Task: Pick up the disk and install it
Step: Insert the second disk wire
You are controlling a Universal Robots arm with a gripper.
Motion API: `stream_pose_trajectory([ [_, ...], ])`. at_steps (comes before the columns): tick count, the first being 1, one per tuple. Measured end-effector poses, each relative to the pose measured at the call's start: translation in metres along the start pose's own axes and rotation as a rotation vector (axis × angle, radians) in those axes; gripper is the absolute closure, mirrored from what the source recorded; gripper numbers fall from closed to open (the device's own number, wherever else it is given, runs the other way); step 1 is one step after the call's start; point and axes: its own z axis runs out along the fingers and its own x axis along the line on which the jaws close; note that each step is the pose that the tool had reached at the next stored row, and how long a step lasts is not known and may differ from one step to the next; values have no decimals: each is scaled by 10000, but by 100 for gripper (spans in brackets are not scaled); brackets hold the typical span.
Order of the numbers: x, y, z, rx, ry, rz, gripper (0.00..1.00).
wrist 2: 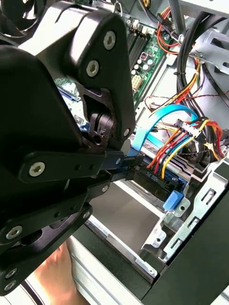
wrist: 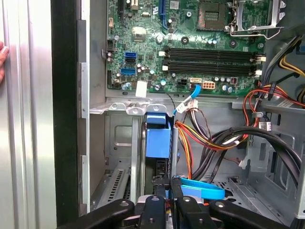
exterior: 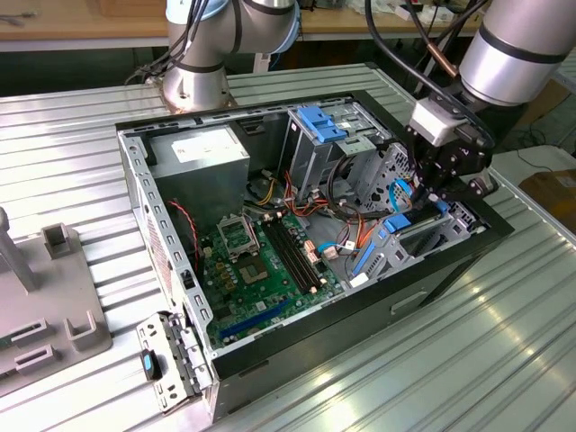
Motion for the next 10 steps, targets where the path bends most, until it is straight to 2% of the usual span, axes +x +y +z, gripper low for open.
stream_pose_trajectory([
  [7,15,-1,5,15,-2,-58,84],
  [10,17,-29,8,15,8,-56,84],
])
